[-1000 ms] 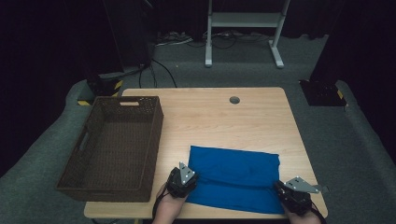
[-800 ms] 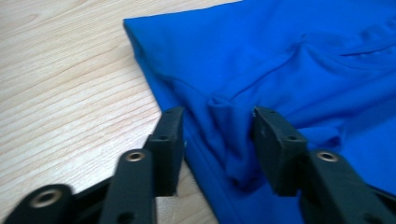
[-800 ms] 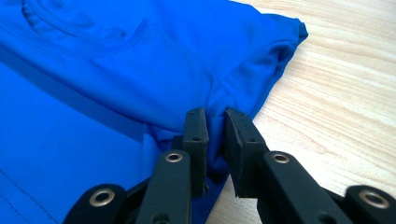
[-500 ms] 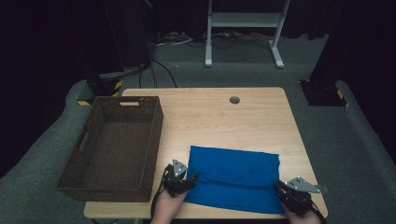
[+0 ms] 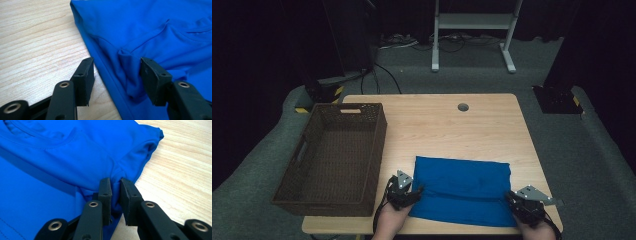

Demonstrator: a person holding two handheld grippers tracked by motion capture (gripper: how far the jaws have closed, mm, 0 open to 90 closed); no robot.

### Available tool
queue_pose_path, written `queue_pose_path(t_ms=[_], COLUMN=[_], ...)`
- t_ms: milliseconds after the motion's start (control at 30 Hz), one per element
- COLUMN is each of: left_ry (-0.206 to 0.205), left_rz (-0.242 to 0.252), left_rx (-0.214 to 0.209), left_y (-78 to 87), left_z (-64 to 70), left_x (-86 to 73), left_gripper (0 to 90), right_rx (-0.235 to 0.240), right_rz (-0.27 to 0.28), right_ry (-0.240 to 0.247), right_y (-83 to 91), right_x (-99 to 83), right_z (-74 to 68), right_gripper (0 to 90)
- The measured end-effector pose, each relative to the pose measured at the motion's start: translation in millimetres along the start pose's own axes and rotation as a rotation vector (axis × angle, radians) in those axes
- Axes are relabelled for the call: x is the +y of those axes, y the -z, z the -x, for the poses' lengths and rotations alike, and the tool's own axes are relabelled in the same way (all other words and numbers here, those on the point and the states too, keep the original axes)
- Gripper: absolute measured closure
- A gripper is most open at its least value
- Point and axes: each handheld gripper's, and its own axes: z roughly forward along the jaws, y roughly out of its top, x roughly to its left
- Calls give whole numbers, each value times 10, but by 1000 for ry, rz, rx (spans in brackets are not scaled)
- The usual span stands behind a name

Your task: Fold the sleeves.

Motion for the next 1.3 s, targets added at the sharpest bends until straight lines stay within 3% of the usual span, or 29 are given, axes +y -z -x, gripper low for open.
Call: queue_pose_path(t_ms=[167, 567, 667, 767, 933, 1067, 1167, 1300], left_ry=[-23, -18, -16, 14, 27, 22, 59, 37], left_rz=[-6, -12, -21, -19, -3, -6, -37, -44], left_rx=[26, 50, 37, 21, 33, 41, 47, 55], left_y=[-10, -117, -154, -199, -245, -267, -270, -271], left_z=[2, -57, -102, -166, -239, -232, -221, -183], left_x=[23, 133, 175, 203, 226, 252, 303, 327], left_gripper=[433, 441, 439, 427, 393, 409, 428, 453], right_rx=[-2, -10, -7, -7, -5, 0, 3, 14], right_rz=[-17, -42, -50, -53, -44, -39, -35, -35], right_ry=[7, 46, 41, 24, 4, -3, -9, -10], right_y=[-46, -255, -300, -343, -382, -382, -380, -378], right_x=[59, 272, 319, 360, 383, 375, 368, 366], right_z=[35, 177, 215, 244, 268, 276, 285, 301], right_gripper=[788, 779, 775, 770, 764, 759, 751, 749])
